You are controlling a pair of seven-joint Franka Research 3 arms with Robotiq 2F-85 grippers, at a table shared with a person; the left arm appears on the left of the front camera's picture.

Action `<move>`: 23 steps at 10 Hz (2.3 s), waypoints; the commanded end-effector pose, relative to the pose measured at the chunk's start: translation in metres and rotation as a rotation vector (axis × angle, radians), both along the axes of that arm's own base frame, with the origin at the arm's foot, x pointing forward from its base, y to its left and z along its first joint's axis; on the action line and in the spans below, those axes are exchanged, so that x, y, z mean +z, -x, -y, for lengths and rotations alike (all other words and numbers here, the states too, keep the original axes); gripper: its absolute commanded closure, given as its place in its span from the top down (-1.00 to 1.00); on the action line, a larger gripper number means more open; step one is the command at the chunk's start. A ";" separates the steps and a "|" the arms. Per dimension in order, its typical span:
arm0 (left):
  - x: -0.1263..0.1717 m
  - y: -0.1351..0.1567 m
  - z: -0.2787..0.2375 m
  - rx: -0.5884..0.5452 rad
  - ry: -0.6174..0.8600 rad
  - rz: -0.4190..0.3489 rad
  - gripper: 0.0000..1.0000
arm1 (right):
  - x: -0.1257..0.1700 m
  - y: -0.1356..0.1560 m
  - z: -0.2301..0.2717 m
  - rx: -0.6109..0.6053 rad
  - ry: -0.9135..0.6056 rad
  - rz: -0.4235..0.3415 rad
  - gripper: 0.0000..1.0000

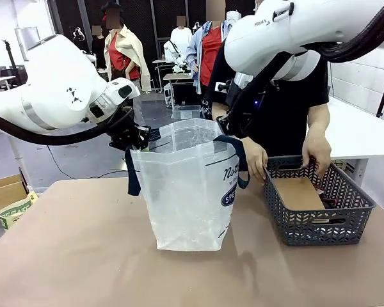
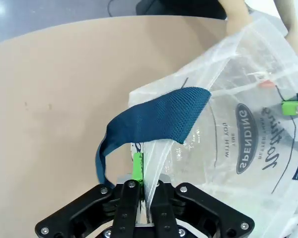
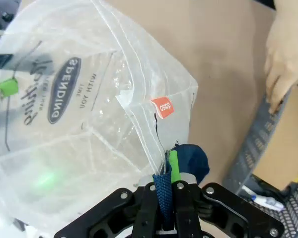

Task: Transfer purchased items from the store into the shopping bag.
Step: Open the Reusable shopping bag in the center of the table, then move the Reusable shopping bag to the right side of the table.

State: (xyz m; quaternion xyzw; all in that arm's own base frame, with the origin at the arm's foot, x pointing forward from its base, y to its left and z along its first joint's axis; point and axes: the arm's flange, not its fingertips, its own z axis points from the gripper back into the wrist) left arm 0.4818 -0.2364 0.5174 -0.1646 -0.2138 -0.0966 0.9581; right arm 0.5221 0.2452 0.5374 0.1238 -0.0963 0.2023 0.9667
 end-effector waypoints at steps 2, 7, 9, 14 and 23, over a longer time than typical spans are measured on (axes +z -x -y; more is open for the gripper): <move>0.002 0.004 -0.001 -0.049 -0.034 0.046 -1.00 | -0.002 0.007 0.008 0.127 0.065 0.080 -1.00; 0.000 0.003 0.005 -0.060 -0.054 0.032 -1.00 | -0.009 0.004 0.012 0.248 0.074 0.147 -1.00; 0.000 0.003 0.005 -0.060 -0.054 0.032 -1.00 | 0.001 0.002 0.006 0.238 0.101 0.104 -1.00; 0.000 0.003 0.005 -0.060 -0.054 0.032 -1.00 | 0.001 0.002 0.006 0.238 0.101 0.104 -1.00; 0.000 0.003 0.005 -0.060 -0.054 0.032 -1.00 | 0.001 0.002 0.006 0.238 0.101 0.104 -1.00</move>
